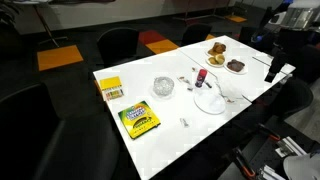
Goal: Pick up the lid from the bowl and put it on the table
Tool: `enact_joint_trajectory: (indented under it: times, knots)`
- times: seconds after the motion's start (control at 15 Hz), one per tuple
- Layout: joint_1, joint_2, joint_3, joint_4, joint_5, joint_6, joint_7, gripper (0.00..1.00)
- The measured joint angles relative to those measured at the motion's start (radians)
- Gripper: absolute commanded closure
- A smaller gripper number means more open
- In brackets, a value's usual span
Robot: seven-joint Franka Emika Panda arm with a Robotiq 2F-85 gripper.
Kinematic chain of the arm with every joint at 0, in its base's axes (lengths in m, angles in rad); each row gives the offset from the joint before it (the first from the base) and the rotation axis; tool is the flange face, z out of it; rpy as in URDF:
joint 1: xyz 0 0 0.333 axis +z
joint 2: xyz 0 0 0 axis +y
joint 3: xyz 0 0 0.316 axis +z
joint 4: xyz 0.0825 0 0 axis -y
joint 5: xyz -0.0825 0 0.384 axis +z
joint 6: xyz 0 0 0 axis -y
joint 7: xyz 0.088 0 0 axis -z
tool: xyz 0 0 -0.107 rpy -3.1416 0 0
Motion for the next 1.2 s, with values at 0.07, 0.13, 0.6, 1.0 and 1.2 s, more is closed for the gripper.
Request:
enact_joint_trajectory:
  times: [0.07,0.13,0.6,1.0,1.2]
  knots:
    - [0.0,0.0,0.0,0.0,0.0,0.0,0.0,0.0]
    - [0.0,0.0,0.0,0.0,0.0,0.0,0.0,0.0]
    - [0.0,0.059,0.018,0.0,-0.006,0.086,0.016,0.0]
    - [0.024,0.259,0.047,0.02,-0.001,0.41,-0.016,0.0]
    - [0.047,0.394,0.051,0.08,0.048,0.526,-0.037,0.0]
